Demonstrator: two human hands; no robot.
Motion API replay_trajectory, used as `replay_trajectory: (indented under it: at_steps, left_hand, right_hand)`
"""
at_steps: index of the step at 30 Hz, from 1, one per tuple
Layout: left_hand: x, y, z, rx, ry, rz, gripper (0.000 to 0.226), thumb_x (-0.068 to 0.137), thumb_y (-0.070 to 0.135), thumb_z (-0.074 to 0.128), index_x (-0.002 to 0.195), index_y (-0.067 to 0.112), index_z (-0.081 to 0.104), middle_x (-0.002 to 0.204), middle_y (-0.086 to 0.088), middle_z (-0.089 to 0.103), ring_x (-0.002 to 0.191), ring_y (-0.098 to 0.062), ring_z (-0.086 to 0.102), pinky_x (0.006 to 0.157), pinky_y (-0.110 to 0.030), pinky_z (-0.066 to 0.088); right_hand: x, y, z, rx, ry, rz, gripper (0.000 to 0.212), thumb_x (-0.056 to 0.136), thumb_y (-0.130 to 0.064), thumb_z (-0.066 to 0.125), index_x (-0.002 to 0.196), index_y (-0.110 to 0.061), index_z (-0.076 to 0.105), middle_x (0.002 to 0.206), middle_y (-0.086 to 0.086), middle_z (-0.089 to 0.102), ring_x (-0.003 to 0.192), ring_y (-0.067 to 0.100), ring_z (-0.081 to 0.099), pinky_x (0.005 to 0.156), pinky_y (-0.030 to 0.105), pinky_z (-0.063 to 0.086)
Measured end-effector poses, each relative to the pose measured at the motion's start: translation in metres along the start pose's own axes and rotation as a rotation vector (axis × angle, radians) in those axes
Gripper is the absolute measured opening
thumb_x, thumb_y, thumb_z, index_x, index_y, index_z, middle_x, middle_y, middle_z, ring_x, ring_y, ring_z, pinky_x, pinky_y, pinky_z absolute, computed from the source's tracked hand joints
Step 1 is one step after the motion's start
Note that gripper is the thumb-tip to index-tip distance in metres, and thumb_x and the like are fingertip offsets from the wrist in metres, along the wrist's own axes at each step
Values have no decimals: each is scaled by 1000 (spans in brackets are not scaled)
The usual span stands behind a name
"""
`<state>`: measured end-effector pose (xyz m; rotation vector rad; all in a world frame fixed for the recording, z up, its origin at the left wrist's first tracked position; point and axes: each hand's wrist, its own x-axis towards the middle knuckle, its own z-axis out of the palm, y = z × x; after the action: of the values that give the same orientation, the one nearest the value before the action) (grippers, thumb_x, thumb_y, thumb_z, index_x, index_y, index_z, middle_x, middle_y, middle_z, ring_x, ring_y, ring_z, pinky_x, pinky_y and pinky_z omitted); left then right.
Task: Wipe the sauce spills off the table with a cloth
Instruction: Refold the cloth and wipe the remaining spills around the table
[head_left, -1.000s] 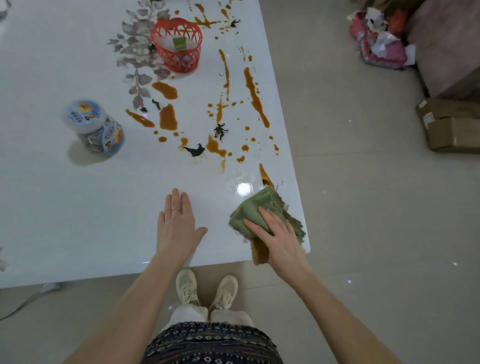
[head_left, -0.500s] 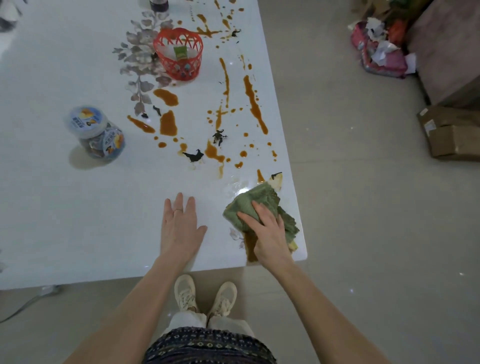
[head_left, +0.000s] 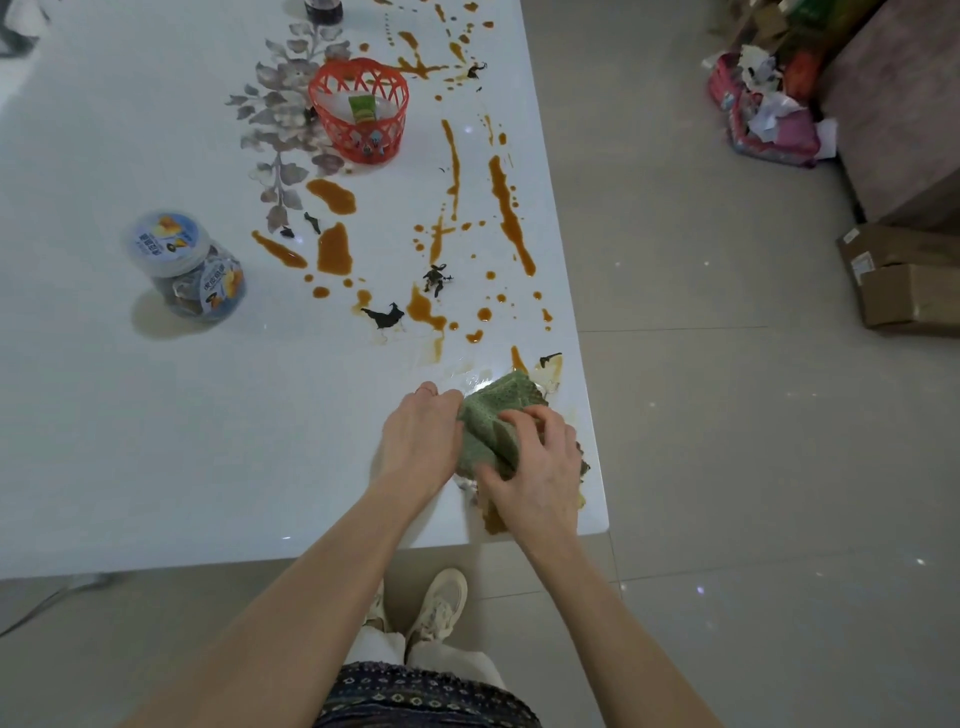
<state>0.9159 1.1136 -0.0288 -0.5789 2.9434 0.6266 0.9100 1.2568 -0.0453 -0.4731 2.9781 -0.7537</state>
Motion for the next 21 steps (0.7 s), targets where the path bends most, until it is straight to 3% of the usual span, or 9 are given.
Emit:
replay_trajectory:
  at_steps: [3,6,8,11,14,19,21]
  left_hand:
    - [8,12,-14,-305,-65,-77,23,84,20,56,65,11,48,71,-2,51,66,-18,48,57,-27,37]
    - [14,20,-30,-852,-266,-222,19,85,24,60,75,9,63,75,-2,65,71,-16,60,66,-30,49]
    - [15,16,-32,-980,-248,-305,16,90,27,56,87,14,65,90,-3,68,84,-18,65,75,-33,52]
    - [16,-1,-23,-678,-120,-312,21,90,27,56,107,13,59,105,0,61,97,-16,58,84,-31,48]
    - [14,-4,-4,-416,-207,-259,39,84,33,62,114,8,53,111,-6,51,97,-20,51,81,-29,43]
    - [15,18,13,-136,-227,-183,31,77,32,68,93,12,52,100,-6,47,92,-23,48,81,-34,47]
    - [19,18,11,-242,-250,-179,17,78,20,66,75,15,49,88,-5,53,81,-23,53,70,-33,48]
  right_hand:
    - [-5,-14,7,9,0,3,64,67,-51,73,120,-20,58,128,7,50,115,23,46,92,39,40]
    - [5,-17,-2,192,29,101,34,83,-34,58,109,-12,63,116,4,57,107,21,52,87,33,42]
    - [18,-11,-21,435,1,278,17,95,-22,48,99,-14,63,98,0,61,93,21,57,76,29,43]
    - [39,4,-59,770,-33,613,14,99,-26,47,91,-29,58,96,-2,62,90,16,58,80,33,48]
    - [53,15,-86,924,-7,702,16,99,-23,49,105,-20,64,103,2,66,95,18,64,85,39,53]
    - [60,9,-111,946,-88,639,17,99,-17,50,96,-21,66,97,4,70,91,21,68,80,39,55]
    - [61,9,-121,1013,-164,621,16,99,-16,50,99,-19,66,95,3,73,88,18,70,75,36,56]
